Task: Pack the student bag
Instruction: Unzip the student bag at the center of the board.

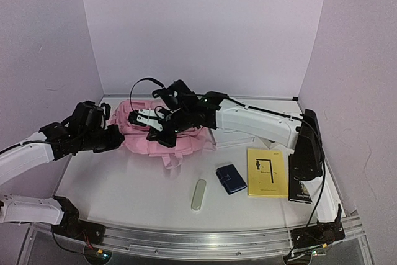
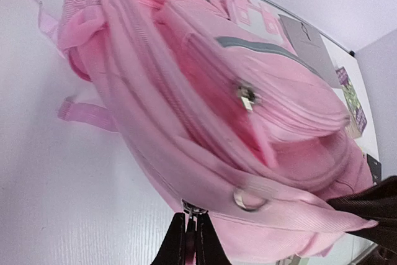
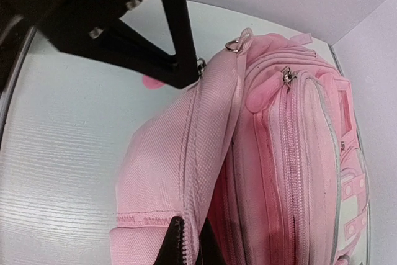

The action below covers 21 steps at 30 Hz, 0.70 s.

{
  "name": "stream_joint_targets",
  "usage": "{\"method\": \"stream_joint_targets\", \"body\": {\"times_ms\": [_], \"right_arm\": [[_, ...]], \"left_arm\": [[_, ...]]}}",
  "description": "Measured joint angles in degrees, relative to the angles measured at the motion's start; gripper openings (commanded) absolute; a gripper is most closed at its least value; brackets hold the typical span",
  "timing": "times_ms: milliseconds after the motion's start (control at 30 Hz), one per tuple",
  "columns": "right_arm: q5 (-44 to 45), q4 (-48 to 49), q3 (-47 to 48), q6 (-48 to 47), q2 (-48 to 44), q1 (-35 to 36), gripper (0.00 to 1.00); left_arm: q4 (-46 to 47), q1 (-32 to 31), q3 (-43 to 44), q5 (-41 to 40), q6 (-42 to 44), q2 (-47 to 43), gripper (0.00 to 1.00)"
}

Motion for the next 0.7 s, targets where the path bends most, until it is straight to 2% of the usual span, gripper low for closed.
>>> {"method": "stream_joint_targets", "body": {"times_ms": [433,700], "right_arm": [[-2.0,-4.4,0.0,-1.5,-4.4,-0.4,0.00],[-3.7,-4.8,-1.1,-2.6,-5.4,-1.9,0.00]], "left_arm": [[0.4,11.8,-1.8,-0.9,-4.5,0.0,0.00],[2.5,19.9,-2.6,3.6,-6.5,2.9,0.00]]}}
